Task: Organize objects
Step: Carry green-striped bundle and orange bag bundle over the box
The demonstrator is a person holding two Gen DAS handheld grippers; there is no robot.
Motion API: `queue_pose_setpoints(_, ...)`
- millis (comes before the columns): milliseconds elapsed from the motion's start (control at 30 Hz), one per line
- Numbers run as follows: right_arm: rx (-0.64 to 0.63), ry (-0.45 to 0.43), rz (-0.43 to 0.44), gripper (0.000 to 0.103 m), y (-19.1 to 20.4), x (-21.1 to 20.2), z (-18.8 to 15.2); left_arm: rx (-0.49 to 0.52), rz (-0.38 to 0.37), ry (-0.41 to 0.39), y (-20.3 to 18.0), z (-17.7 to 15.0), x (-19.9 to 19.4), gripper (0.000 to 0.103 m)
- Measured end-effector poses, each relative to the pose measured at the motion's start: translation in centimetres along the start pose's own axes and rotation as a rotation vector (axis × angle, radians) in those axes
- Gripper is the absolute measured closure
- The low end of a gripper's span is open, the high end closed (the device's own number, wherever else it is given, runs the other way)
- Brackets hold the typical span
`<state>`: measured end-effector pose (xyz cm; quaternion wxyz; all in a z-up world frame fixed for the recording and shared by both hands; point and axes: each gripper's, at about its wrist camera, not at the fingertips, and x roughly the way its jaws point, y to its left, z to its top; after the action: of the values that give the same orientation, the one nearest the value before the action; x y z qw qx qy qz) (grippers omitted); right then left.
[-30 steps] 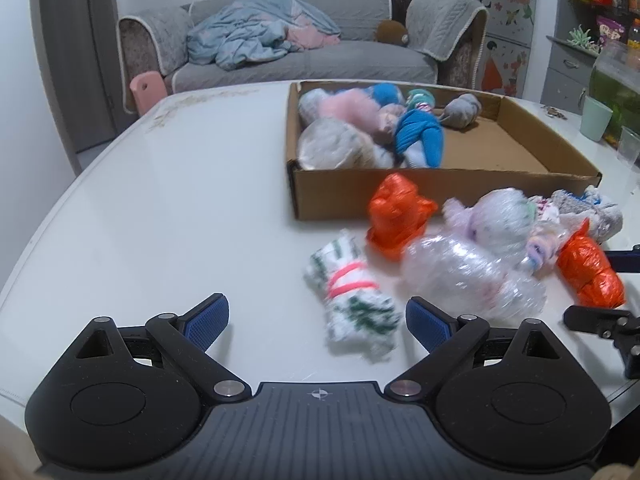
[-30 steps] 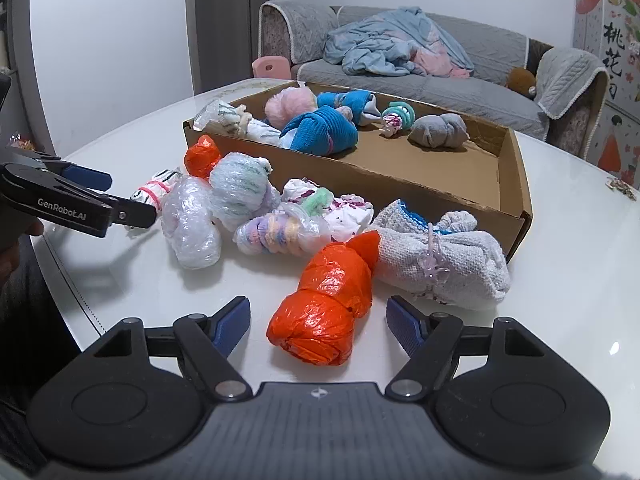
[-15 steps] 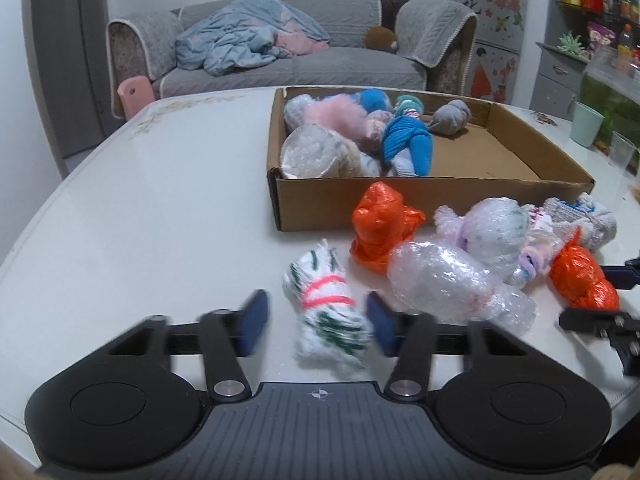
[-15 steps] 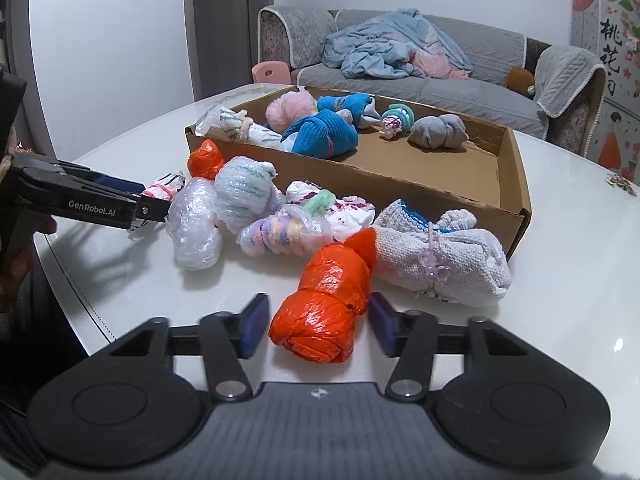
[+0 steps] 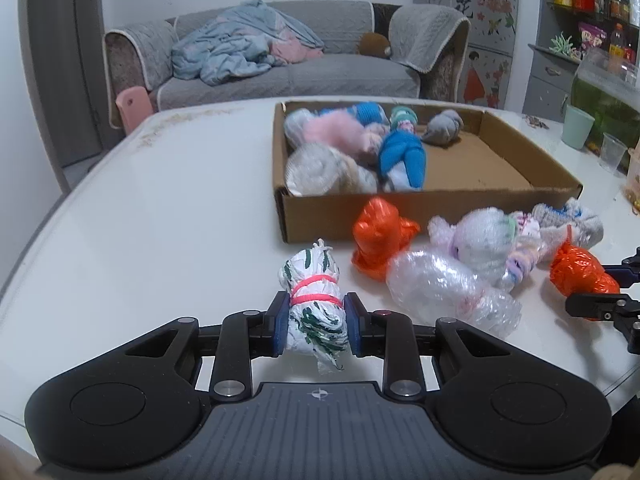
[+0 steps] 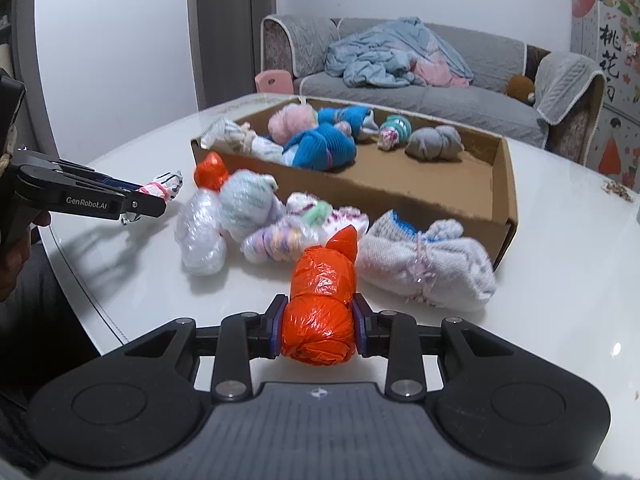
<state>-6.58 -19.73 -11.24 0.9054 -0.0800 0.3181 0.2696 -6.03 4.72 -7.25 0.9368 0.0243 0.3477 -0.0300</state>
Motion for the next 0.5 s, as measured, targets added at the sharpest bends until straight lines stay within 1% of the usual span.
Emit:
queue_pose_setpoints(200, -0.022, -0.046, 0.013, 0.073, -0.3, -1.9, 2.1, 0.007, 0.000, -0.045, 0.3, 2.2, -2.0, 0.068)
queue_pose_setpoints(333, -0.062, -0.080, 0.008, 0.073, -0.8, -3.0, 4.3, 0.035, -0.003, -0.086, 0.2, 4.7, -3.1, 0.068)
queue_pose_setpoints(500, -0.075, -0.128, -0.003, 0.073, -2.6, -4.0, 7.3, 0.062, -0.025, -0.139, -0.6, 8.3, -3.9, 0.068)
